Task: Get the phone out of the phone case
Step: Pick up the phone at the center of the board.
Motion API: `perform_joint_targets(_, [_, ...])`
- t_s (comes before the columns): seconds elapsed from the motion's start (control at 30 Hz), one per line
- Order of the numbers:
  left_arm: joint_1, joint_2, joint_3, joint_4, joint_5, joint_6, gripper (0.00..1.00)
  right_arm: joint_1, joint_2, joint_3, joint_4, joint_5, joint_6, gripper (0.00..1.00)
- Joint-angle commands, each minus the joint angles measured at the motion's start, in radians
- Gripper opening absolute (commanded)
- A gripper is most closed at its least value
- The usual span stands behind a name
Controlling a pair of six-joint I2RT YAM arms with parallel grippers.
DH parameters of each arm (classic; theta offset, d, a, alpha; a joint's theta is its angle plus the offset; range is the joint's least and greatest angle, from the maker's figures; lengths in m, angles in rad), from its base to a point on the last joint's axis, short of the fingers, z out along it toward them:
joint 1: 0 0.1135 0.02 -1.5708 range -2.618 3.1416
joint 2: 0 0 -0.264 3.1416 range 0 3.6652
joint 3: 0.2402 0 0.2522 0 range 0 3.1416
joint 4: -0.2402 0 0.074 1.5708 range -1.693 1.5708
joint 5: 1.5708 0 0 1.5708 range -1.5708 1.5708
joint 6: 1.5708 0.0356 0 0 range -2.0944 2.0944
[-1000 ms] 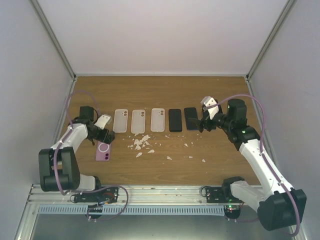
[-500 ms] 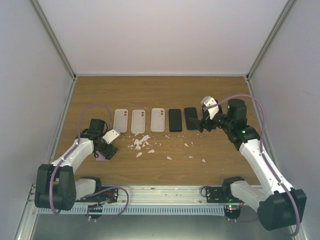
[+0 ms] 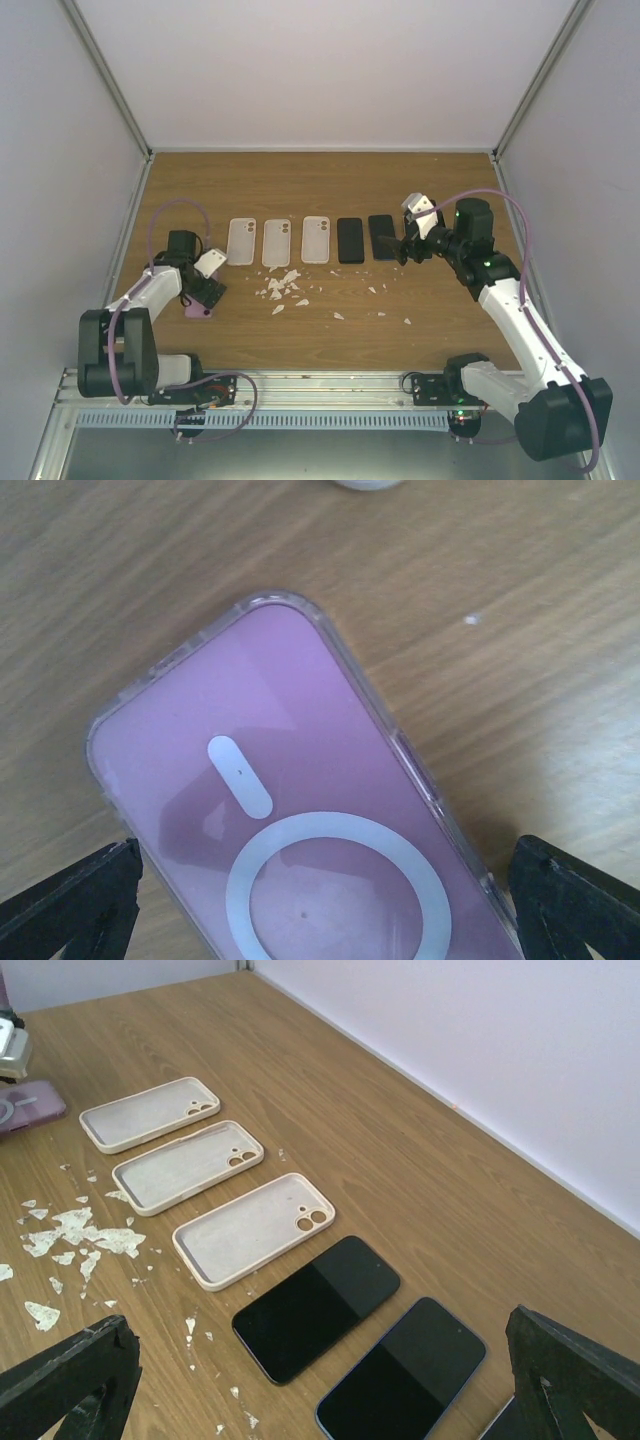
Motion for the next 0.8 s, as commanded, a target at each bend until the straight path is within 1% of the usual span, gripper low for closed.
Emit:
perform_joint_targets(0.0, [0.059,0.052,0.022,0.053,-0.030,0.033,0.99,-0.008,-0.016,-0.014,0.018,-0.006,0.006,1.00])
perform_joint_targets(0.17, [0.132,0.125,0.078,0.008,0.040,0.021,0.99,-0.009,-0.016,-0.017,0.018,-0.008,0.006,1.00])
perform_joint_targets(0.33, [0.206,0.196,0.130,-0.033,0.078,-0.015,0.99,-0.011,-0.018,-0.021,0.020,-0.011,0.006,1.00])
perform_joint_targets(0.47, [0.222,0.237,0.145,-0.051,0.088,-0.050,0.99,-0.010,-0.017,-0.022,0.023,-0.013,0.005,0.99])
perform_joint_targets(0.77, [0.247,0.349,0.144,0.016,0.048,-0.069,0.99,-0.010,-0.025,-0.025,0.022,-0.018,0.005,1.00])
